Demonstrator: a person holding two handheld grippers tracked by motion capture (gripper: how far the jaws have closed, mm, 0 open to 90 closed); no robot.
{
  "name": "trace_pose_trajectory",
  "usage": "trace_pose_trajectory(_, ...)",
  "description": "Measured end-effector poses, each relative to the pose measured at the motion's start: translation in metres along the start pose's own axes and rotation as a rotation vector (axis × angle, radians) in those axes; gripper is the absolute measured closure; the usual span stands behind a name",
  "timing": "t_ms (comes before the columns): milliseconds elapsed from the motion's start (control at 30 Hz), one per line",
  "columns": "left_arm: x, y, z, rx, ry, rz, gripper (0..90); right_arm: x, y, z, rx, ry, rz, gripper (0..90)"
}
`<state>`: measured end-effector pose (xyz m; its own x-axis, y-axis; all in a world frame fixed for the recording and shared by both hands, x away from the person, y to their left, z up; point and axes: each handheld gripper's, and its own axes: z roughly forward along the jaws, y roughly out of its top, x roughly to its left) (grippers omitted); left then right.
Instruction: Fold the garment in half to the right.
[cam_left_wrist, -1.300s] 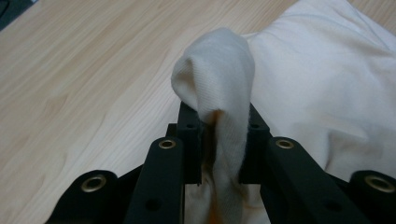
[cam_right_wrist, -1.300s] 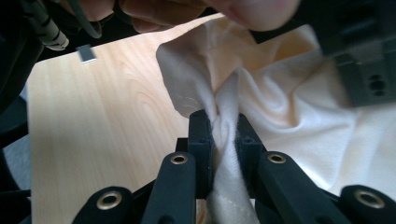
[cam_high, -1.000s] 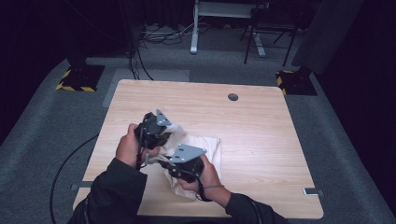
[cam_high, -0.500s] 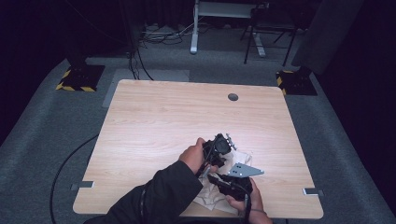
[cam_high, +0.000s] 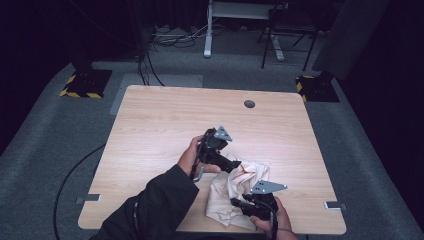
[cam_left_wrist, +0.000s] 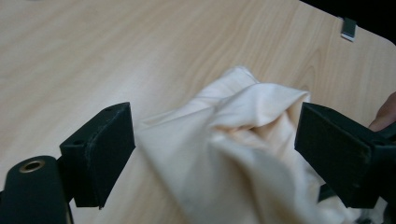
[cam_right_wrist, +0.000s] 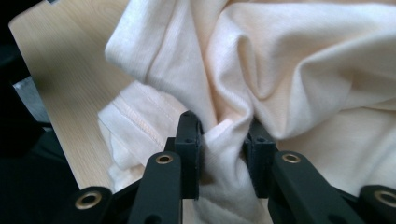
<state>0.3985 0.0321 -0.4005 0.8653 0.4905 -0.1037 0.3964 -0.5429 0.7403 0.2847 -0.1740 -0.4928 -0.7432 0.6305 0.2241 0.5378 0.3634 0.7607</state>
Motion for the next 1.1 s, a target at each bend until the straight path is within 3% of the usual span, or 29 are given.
trace_pose_trajectory(67, 0.003, -0.009, -0.015, -0.023, -0.006, 0.025, 10.9, 0.000, -0.001, -0.001, 0.008, 0.000, -0.004, 69.1)
trace_pose_trajectory(133, 0.001, -0.022, -0.027, -0.027, 0.039, 0.055, 9.8, -0.001, -0.001, -0.004, 0.024, -0.004, -0.013, 62.5)
trace_pose_trajectory(200, -0.002, -0.037, -0.038, -0.012, 0.039, 0.085, 9.9, 0.000, -0.002, -0.008, 0.038, -0.008, -0.024, 55.8)
trace_pose_trajectory(300, -0.005, -0.064, -0.050, 0.029, 0.077, 0.127, 9.2, 0.001, -0.002, -0.013, 0.073, -0.009, -0.044, 46.7)
trace_pose_trajectory(500, -0.006, -0.120, -0.075, 0.070, 0.128, 0.146, 8.0, 0.002, -0.004, -0.021, 0.165, -0.035, -0.108, 24.8)
trace_pose_trajectory(533, -0.007, -0.128, -0.080, 0.062, 0.118, 0.154, 8.1, 0.002, -0.005, -0.023, 0.182, -0.037, -0.117, 21.8)
trace_pose_trajectory(633, -0.007, -0.150, -0.092, 0.024, 0.094, 0.132, 7.8, -0.002, -0.007, -0.030, 0.183, -0.052, -0.146, 13.4)
trace_pose_trajectory(700, -0.008, -0.162, -0.096, 0.016, 0.084, 0.130, 7.2, -0.006, -0.007, -0.032, 0.137, -0.061, -0.101, 9.5)
trace_pose_trajectory(800, -0.006, -0.177, -0.097, 0.046, 0.115, 0.124, 7.3, -0.013, -0.009, -0.024, 0.134, -0.029, -0.043, 7.1)
trace_pose_trajectory(867, -0.004, -0.183, -0.095, 0.062, 0.126, 0.109, 7.3, -0.018, -0.009, -0.015, 0.141, -0.051, -0.027, 6.3)
trace_pose_trajectory(1000, 0.001, -0.192, -0.092, 0.073, 0.127, 0.090, 7.4, -0.024, -0.005, -0.007, 0.132, -0.051, -0.051, 7.1)
trace_pose_trajectory(1100, 0.006, -0.196, -0.090, 0.071, 0.142, 0.062, 7.5, -0.030, -0.002, -0.002, 0.131, -0.084, -0.118, 6.3)
